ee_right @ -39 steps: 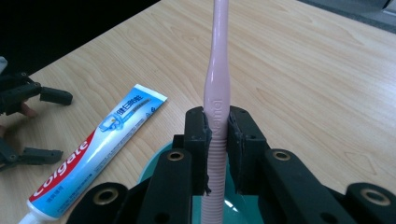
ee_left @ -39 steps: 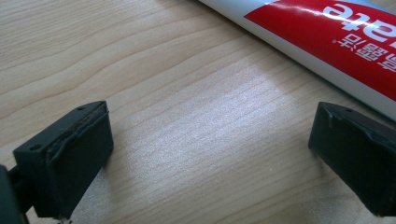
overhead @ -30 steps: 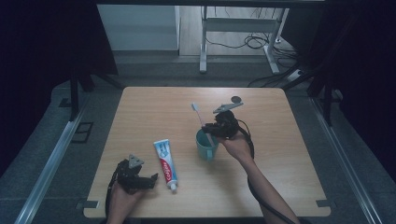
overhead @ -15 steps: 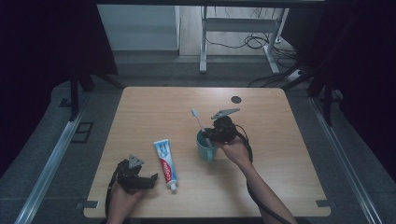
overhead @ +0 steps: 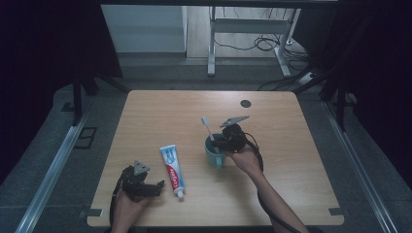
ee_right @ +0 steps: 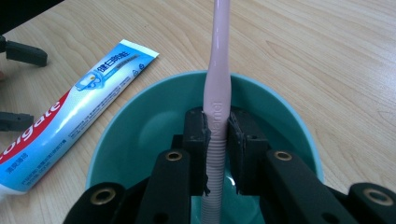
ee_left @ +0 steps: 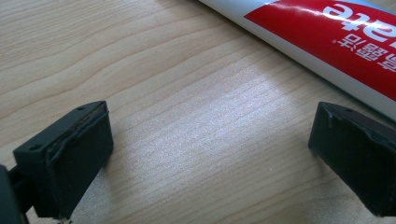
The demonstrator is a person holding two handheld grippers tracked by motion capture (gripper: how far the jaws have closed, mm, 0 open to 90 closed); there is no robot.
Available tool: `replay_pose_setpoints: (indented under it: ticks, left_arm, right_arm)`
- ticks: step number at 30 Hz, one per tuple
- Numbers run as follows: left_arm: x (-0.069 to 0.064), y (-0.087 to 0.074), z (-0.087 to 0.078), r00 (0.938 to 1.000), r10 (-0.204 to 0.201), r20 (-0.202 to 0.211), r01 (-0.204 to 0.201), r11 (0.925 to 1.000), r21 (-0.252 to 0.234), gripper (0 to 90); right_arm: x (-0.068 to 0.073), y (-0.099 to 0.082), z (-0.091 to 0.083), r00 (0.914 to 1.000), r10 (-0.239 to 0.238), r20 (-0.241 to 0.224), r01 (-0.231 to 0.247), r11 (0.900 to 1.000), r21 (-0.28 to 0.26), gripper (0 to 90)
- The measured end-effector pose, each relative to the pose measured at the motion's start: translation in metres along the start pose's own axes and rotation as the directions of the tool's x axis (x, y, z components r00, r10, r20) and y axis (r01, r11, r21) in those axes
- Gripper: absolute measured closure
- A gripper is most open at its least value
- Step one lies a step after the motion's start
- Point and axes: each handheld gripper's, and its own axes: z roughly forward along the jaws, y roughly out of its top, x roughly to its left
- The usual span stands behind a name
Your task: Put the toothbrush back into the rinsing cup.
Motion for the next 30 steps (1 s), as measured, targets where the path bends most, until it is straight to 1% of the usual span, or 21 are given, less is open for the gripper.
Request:
replay_pose_setpoints:
  ticks: [7, 10, 15, 21, 27, 30]
  left_arm:
    - [0.000, 0.000, 0.000, 1.0000, 0.000, 0.000, 0.000, 1.0000, 0.000, 0.0]
    - [0.000, 0.000, 0.000, 1.0000, 0.000, 0.000, 0.000, 1.0000, 0.000, 0.0]
    - [0.000, 0.000, 0.000, 1.0000, 0.001, 0.000, -0.001, 1.0000, 0.000, 0.0]
    - [0.000, 0.000, 0.000, 1.0000, 0.003, 0.000, -0.003, 1.0000, 0.000, 0.0]
    - [0.000, 0.000, 0.000, 1.0000, 0.004, 0.000, -0.004, 1.0000, 0.000, 0.0]
    - [0.000, 0.000, 0.000, 1.0000, 0.004, 0.000, -0.004, 1.0000, 0.000, 0.0]
  right_arm:
    - [0.001, 0.000, -0.002, 1.0000, -0.003, -0.004, 0.003, 1.0000, 0.003, 73.7]
    - [0.001, 0.002, -0.005, 1.0000, -0.008, 0.002, 0.008, 1.0000, 0.000, 71.9]
    - [0.003, 0.004, -0.010, 0.9999, -0.016, -0.002, 0.016, 0.9999, -0.006, 68.0]
    - [0.008, 0.008, -0.016, 0.9989, -0.046, -0.002, 0.046, 0.9989, -0.012, 60.0]
    - [0.011, 0.010, -0.022, 0.9981, -0.062, 0.003, 0.062, 0.9981, -0.004, 50.0]
    - [0.011, 0.010, -0.025, 0.9982, -0.060, 0.005, 0.060, 0.9982, -0.003, 45.8]
